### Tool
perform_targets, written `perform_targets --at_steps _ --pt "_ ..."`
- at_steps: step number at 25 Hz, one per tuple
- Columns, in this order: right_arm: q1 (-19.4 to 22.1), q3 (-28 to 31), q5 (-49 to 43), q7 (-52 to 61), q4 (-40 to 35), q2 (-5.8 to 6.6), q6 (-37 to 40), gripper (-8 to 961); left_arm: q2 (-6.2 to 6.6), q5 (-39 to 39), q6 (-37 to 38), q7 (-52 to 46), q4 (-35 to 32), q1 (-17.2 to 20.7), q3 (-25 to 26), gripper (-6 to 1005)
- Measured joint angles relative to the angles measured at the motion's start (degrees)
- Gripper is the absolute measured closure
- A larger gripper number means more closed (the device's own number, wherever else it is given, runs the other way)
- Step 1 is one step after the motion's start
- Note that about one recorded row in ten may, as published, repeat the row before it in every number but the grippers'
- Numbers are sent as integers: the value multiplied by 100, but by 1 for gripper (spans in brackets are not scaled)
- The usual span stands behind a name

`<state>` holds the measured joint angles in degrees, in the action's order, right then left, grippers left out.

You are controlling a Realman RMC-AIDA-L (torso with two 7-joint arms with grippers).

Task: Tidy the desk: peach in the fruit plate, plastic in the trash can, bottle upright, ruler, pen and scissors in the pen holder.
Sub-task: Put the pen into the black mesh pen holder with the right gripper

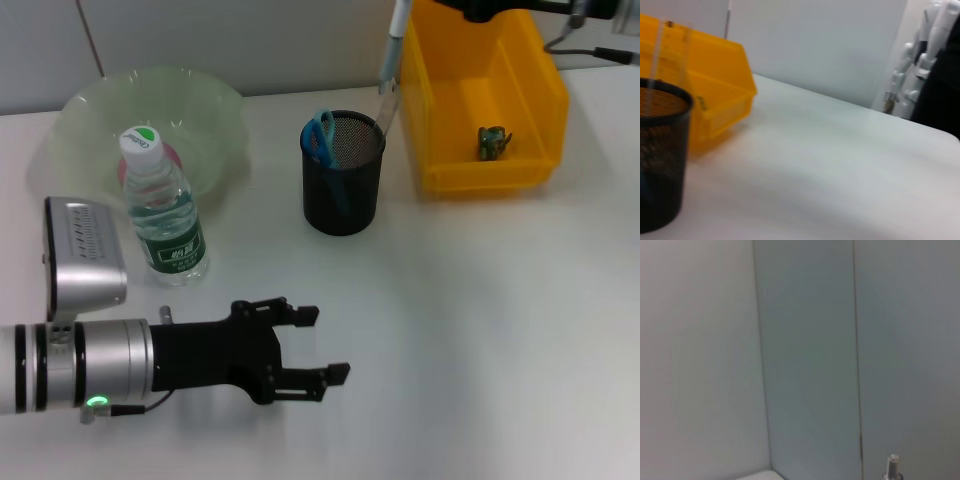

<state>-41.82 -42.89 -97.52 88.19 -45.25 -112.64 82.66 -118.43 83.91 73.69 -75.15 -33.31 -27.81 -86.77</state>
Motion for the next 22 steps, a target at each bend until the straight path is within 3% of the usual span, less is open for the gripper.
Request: perform_targets --at_steps 6,11,15,22 --pt "-220 -207 -36 6 505 -10 -525 664 37 53 -198 159 77 82 338 153" --pt "-312 -505 -45 -102 760 -104 -1038 653 40 71 -193 159 55 84 355 153" --pt "-345 -903 -49 -243 816 -286 -1523 645 40 73 -187 159 43 82 361 153" --pt "-393 -1374 -49 -370 835 -467 -2146 631 45 74 -157 146 21 39 409 153"
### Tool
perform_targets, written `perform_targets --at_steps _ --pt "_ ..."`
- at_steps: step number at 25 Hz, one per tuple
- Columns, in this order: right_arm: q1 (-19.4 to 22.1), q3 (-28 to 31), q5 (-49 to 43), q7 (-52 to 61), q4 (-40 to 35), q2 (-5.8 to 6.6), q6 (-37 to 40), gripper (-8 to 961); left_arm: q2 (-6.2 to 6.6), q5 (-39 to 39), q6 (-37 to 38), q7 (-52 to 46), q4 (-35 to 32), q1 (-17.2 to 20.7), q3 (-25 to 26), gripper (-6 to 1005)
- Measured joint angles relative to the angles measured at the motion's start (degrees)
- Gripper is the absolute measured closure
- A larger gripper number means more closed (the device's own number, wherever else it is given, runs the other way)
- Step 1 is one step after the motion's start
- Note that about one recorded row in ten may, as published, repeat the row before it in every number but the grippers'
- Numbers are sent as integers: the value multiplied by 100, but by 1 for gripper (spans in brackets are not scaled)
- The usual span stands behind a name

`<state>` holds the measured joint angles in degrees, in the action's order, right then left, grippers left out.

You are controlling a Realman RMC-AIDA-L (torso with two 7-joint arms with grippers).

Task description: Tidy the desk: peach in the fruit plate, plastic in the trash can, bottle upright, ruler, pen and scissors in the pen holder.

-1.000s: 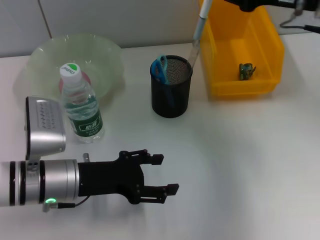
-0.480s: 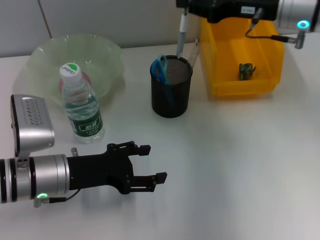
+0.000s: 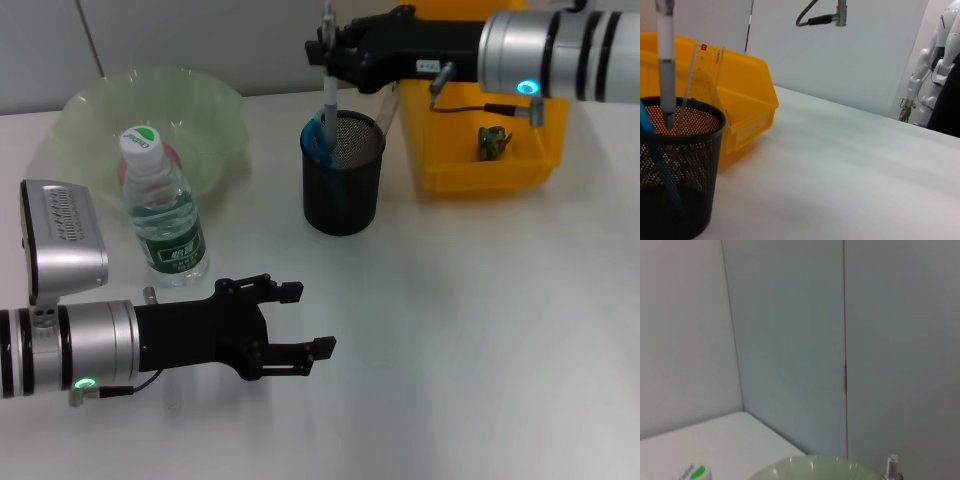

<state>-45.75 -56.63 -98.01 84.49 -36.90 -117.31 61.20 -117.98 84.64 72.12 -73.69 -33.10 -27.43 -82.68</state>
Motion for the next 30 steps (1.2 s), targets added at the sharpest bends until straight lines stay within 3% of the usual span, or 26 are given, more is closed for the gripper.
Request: perform_targets --at_steps 20,23,26,30 --pt "134 -167 0 380 -234 -28 -149 589 71 0 14 -66 -17 36 157 153" --pt "183 -170 1 385 -307 -32 -120 522 72 0 14 -70 -19 36 163 153" --pt "330 -156 32 398 -530 -67 -46 456 74 0 14 -84 -21 36 198 153" --pt "791 7 280 523 -1189 -144 410 454 74 -23 15 -85 -22 36 239 153"
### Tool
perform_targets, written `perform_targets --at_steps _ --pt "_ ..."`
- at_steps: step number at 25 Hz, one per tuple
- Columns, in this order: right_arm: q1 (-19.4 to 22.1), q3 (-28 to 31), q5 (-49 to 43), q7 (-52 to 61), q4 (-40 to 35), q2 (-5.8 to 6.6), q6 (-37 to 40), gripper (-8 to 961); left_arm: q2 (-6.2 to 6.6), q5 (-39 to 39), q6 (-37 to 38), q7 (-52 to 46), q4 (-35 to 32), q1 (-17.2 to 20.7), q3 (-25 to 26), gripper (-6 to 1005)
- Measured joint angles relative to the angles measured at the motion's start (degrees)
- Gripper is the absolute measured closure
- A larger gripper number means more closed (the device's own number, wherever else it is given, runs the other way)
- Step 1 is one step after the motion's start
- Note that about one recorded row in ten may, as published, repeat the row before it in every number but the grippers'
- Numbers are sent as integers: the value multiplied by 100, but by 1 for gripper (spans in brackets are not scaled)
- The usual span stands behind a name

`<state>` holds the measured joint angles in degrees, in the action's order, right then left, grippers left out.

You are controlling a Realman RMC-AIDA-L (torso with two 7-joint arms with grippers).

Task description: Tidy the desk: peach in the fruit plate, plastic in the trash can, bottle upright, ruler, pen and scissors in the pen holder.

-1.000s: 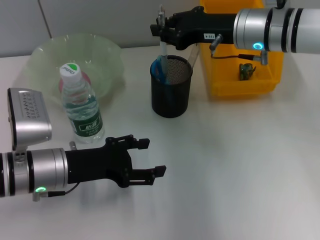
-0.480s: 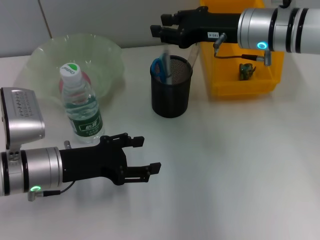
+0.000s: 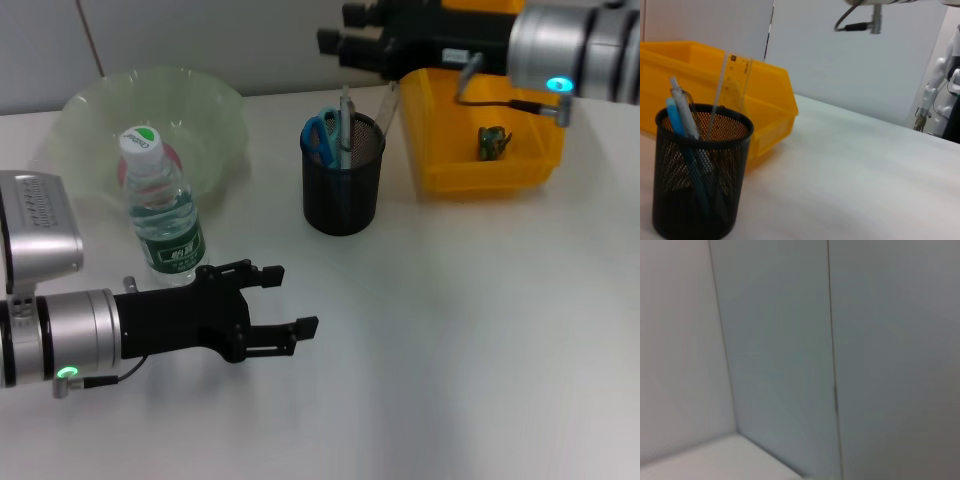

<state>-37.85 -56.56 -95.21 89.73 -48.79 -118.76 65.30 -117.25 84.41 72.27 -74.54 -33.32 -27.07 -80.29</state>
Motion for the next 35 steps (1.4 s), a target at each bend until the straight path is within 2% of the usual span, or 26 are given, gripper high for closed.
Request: perform_targets --at_steps 1,2,3,4,5,6,7,8,9,10,11,12,14,15,16,17,19,22,25,26,32,35 --pt "191 38 179 22 -185 -8 214 453 0 0 0 0 0 0 0 153" --pt "618 80 641 30 -421 21 740 453 0 -2 1 -1 0 0 35 153" --pt "793 101 821 30 -478 58 1009 452 14 8 113 -61 1 0 187 153" --pt "793 101 821 30 -478 58 1009 452 14 8 113 -61 1 0 187 153" --pt "1141 200 1066 29 -498 173 1658 451 37 13 252 -128 0 0 286 153" --pt "1141 200 1066 29 -498 173 1658 451 37 13 252 -128 0 0 286 153" --pt "1367 370 1112 20 -382 280 2196 450 37 13 252 -128 0 0 286 153" --pt "1454 478 1085 -1 -283 335 2435 450 126 17 665 -346 1 0 553 153" --pt "1454 478 1085 -1 -283 335 2435 449 126 17 665 -346 1 0 553 153" --pt "1575 638 897 -36 -76 438 2852 449 126 17 665 -346 1 0 553 153" --pt "1575 638 897 -36 -76 438 2852 448 219 18 904 -529 -18 0 604 153" --pt "1621 723 649 -88 128 532 3121 448 219 18 904 -529 -18 0 604 153" --pt "1622 753 563 -138 239 560 3180 447 219 18 904 -529 -18 0 604 153" --pt "1614 777 467 -199 364 587 3228 446 374 26 1193 -757 -74 3 622 153" --pt "1581 783 371 -242 475 603 3239 446 434 29 1310 -788 -76 4 647 153" --pt "1422 815 46 -294 781 655 3222 445 434 29 1310 -788 -76 4 647 153" --pt "1218 884 -284 -391 1138 706 3198 240 473 30 1408 -809 -79 4 684 153" --pt "996 912 -473 -707 1652 784 3191 180 528 88 1629 -876 -119 -6 827 153" --pt "926 885 -540 -918 1850 800 3191 120 528 88 1629 -876 -119 -6 827 153" --pt "899 877 -620 -985 1897 796 3190 120 520 364 1666 -900 -114 -64 1009 153" --pt "844 874 -1132 -1216 1984 651 3060 120 472 579 1636 -911 -95 -163 1033 153" --pt "870 874 -1164 -1279 1992 631 3009 120 459 671 1573 -913 -90 -188 1035 153"
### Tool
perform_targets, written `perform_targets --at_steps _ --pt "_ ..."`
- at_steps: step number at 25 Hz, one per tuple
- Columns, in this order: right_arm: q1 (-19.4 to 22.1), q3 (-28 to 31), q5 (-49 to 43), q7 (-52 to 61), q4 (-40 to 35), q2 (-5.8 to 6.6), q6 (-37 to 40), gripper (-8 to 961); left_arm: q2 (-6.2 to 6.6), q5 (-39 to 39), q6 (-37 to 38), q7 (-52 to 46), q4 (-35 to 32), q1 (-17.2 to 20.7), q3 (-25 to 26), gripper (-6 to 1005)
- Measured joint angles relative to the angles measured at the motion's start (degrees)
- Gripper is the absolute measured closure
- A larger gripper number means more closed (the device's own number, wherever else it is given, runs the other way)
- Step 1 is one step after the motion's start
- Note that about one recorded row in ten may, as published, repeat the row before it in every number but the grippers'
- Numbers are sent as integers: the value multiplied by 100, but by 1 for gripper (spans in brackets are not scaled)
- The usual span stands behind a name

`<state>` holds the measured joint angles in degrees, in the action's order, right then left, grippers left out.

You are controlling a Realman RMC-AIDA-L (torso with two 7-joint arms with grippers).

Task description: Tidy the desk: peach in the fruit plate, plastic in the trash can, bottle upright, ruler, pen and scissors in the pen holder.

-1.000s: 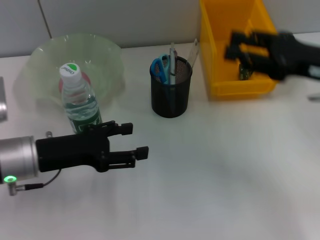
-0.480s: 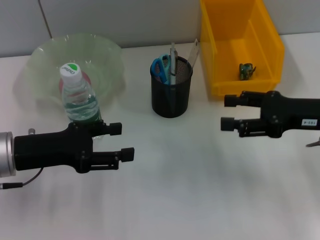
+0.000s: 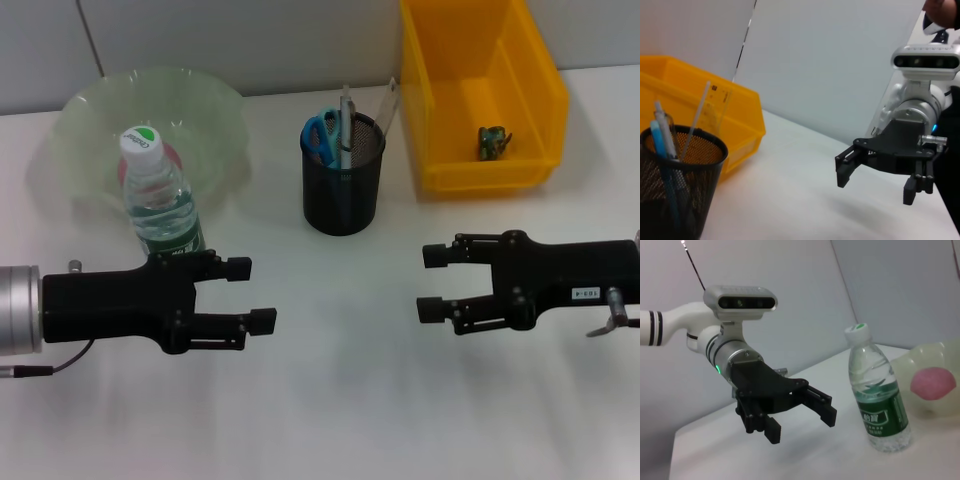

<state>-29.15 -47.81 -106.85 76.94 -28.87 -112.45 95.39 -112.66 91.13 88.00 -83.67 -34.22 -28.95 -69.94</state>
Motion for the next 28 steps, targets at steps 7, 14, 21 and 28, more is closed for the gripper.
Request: perform_targets --at_steps 7,14,21,28 --pt "24 0 -30 -65 51 -20 -71 120 -19 99 -84 91 53 -31 5 153" --pt "1 0 -115 -65 49 -21 -71 120 -2 113 -135 100 44 -32 11 153" --pt "-17 0 -161 -65 32 -13 -70 120 15 340 -136 71 15 -66 134 153" --pt "-29 0 -161 -64 25 -10 -54 120 16 424 -113 67 14 -85 216 153"
